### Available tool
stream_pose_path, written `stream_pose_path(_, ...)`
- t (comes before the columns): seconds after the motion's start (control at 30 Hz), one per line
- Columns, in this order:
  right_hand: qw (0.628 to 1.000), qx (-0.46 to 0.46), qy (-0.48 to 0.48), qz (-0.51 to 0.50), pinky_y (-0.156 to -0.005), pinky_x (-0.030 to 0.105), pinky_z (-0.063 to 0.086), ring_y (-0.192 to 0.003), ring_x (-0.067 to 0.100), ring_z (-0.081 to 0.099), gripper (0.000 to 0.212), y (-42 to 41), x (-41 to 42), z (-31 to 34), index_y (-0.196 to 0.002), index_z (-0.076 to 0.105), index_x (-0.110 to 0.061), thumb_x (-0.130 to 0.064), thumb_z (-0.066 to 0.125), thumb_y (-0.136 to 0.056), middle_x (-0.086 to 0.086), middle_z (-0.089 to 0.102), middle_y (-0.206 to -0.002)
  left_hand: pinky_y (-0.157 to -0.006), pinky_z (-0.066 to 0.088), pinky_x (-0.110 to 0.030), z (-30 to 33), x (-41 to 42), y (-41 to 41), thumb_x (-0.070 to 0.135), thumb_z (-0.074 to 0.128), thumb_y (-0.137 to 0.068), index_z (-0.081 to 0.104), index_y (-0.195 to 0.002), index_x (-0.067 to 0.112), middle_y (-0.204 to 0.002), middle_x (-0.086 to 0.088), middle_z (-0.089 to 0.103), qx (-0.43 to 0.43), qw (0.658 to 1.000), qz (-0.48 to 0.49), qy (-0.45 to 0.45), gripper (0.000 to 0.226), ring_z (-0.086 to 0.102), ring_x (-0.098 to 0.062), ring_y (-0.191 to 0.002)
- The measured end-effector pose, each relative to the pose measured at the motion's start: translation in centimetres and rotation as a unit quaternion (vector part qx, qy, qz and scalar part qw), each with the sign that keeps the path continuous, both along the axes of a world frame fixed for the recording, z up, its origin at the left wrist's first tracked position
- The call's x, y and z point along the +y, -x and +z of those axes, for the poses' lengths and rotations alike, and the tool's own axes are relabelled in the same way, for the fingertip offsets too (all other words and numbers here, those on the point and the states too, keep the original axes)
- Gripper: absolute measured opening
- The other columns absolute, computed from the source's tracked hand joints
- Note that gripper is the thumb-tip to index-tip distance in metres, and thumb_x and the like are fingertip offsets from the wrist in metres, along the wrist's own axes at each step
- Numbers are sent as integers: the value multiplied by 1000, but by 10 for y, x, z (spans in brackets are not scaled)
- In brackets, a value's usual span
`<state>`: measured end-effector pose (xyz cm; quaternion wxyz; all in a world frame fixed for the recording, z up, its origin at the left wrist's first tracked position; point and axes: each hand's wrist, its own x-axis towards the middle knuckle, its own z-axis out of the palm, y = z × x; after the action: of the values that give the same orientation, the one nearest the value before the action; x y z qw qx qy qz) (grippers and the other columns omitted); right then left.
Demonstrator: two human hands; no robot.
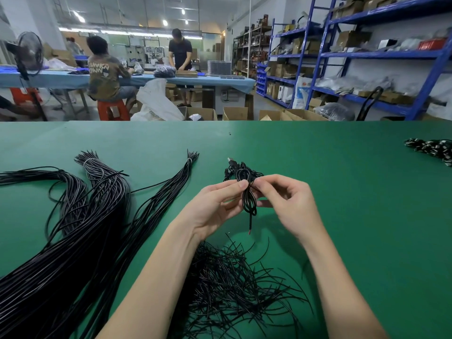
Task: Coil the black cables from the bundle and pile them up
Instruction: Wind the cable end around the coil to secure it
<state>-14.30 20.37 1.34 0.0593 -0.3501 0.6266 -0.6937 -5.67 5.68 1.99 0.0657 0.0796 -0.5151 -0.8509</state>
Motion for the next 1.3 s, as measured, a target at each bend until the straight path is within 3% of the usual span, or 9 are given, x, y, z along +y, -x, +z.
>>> stream_pose_path(0.27, 992, 92, -74, -51, -77, 44, 64, -84, 14, 74, 7, 3, 4, 0, -85, 79, -26, -20, 80, -87, -8, 77, -84, -65, 55, -17, 0, -1, 0, 16, 77, -73, 79, -78, 12, -77, -1, 72, 2, 1000, 10, -5, 6, 65, -7, -64)
stream_pose_path(0.4, 989, 103, -75, -72, -75, 47, 63, -85, 13, 74, 6, 2, 4, 2, -82, 79, -28, -24, 81, -85, -11, 77, -85, -65, 55, -17, -1, -2, 0, 15, 79, -72, 77, -87, 8, -79, -2, 72, 8, 1000, 22, 9, 17, 64, -8, -65)
stream_pose_path(0.53, 981, 140, -87, -102, -74, 32, 61, -81, 7, 72, 7, 1, 6, 6, -80, 80, -30, -24, 84, -83, -17, 75, -83, -72, 55, -18, -1, -5, 0, 13, 78, -75, 73, -100, 2, -83, -2, 74, 21, 998, 35, 48, 28, 67, -7, -70)
stream_pose_path(0.67, 975, 147, -110, -122, -73, 19, 56, -76, 2, 71, 5, -1, 8, 10, -81, 82, -30, -25, 83, -84, -22, 75, -78, -78, 55, -19, 1, -6, -2, 15, 78, -75, 78, -93, 7, -97, -7, 76, 40, 994, 39, 95, 20, 70, -10, -81)
stream_pose_path(0.77, 974, 140, -127, -126, -73, 15, 53, -75, 0, 71, 8, 0, 10, 10, -78, 81, -29, -24, 83, -84, -20, 75, -75, -77, 55, -18, 2, -4, -4, 10, 77, -81, 81, -83, 16, -89, -3, 77, 51, 985, 47, 157, 7, 71, -9, -79)
stream_pose_path(0.87, 983, 81, -134, -98, -70, 20, 53, -69, 2, 69, 6, 1, 10, 11, -80, 81, -24, -23, 81, -85, -12, 77, -75, -73, 54, -16, 4, -1, -3, 7, 76, -85, 81, -84, 19, -86, 0, 77, 64, 970, 69, 224, 13, 69, -6, -75)
stream_pose_path(1.03, 987, 29, -141, -66, -55, 10, 42, -56, -4, 58, 9, 3, 15, 13, -80, 80, -23, -21, 78, -88, -11, 74, -68, -72, 52, -17, 2, 6, -1, 7, 78, -86, 77, -92, 14, -82, 5, 76, 112, 930, 120, 330, 10, 68, -5, -75)
stream_pose_path(1.13, 987, -92, -132, -18, -52, 14, 43, -60, 3, 57, 13, 5, 18, 13, -78, 79, -17, -13, 75, -89, -3, 73, -71, -81, 57, -29, -2, 8, 0, 6, 78, -85, 76, -93, 9, -87, -7, 77, 145, 900, 134, 389, 9, 69, -14, -80)
stream_pose_path(1.3, 920, -381, -76, 49, -37, 10, 32, -49, 3, 49, 12, 2, 13, 6, -84, 70, -3, -1, 62, -92, 1, 65, -63, -81, 55, -22, -5, 3, 2, 2, 78, -83, 78, -95, 9, -90, 2, 74, 241, 766, 164, 574, 13, 69, -7, -82)
